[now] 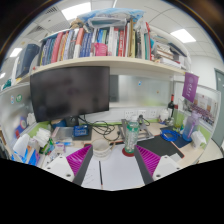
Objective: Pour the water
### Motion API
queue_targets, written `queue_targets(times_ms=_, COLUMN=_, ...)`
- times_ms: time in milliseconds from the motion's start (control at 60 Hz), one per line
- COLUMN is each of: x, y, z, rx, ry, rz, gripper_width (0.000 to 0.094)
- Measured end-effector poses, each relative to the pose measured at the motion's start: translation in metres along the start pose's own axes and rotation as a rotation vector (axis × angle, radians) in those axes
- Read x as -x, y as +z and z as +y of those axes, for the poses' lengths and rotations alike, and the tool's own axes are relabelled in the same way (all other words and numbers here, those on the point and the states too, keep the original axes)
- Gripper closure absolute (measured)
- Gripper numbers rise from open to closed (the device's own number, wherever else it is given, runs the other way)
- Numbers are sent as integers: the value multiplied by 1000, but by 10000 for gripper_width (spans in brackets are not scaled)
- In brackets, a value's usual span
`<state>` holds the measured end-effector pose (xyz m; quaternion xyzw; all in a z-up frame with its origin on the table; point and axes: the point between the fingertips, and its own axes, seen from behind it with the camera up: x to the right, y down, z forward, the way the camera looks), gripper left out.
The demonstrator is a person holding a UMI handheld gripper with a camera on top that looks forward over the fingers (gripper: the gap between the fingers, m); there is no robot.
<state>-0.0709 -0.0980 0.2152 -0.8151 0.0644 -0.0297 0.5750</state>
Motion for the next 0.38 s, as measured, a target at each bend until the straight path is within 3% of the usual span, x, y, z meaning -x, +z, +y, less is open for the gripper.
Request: queue_targets(times_ms=383, x=37, y=-47, z=-11, rx=34, ry=-8, rz=-15, gripper_width=79)
